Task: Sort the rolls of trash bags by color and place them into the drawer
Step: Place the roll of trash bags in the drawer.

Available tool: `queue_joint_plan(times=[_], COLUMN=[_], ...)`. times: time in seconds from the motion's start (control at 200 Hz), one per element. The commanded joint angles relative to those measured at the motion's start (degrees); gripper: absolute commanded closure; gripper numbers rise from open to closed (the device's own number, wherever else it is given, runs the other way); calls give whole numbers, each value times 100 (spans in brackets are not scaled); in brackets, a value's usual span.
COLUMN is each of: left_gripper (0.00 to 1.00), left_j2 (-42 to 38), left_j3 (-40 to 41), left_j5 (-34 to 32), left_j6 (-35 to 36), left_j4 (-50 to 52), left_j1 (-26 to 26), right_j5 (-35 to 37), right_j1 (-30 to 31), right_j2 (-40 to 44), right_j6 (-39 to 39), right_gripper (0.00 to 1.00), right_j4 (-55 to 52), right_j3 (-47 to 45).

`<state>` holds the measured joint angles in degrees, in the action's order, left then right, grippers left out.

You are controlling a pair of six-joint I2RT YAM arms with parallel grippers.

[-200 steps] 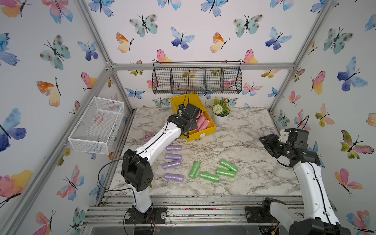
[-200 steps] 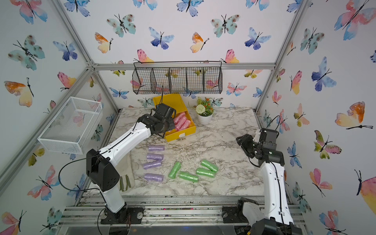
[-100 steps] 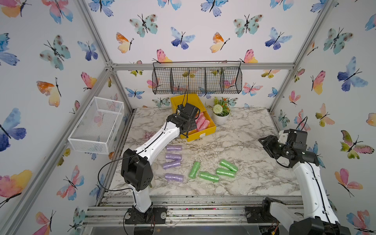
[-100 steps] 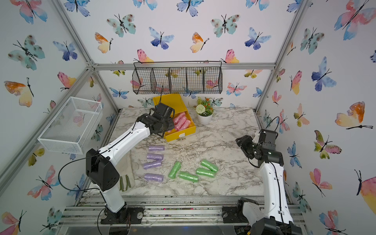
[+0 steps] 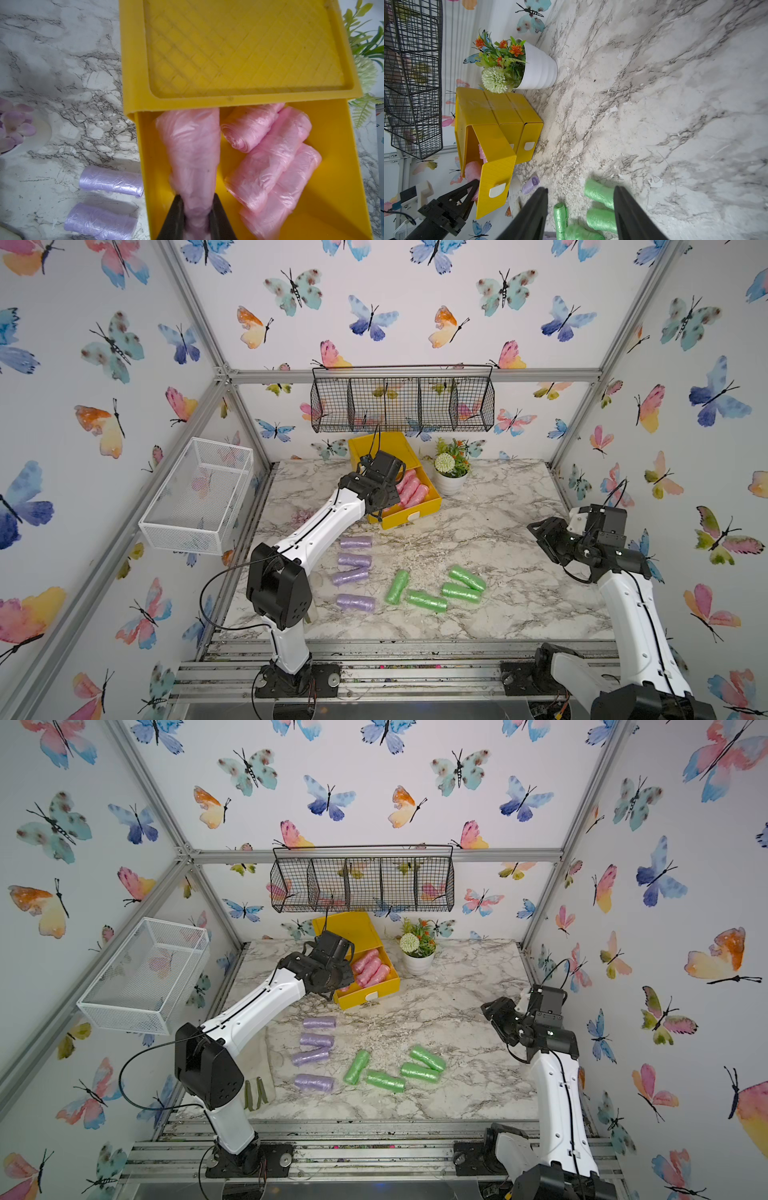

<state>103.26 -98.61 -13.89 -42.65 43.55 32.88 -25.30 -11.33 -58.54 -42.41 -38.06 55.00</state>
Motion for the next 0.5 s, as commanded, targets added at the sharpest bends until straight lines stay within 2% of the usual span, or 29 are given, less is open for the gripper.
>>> queue_joint_plan(times=[0.0,0.496], left_gripper=[86,87], left_j2=[-64,-323], left_j3=[-36,-138], left_j5=[166,309], left_j6=[18,-37], left_j4=[4,149], left_j1=[-45,33], right_j5=[87,85], right_j1=[-32,-33], right_j2=[36,37], right_j6=[-19,-29], right_gripper=[44,44], right_j4=[87,123], right_j3=[-74,-120])
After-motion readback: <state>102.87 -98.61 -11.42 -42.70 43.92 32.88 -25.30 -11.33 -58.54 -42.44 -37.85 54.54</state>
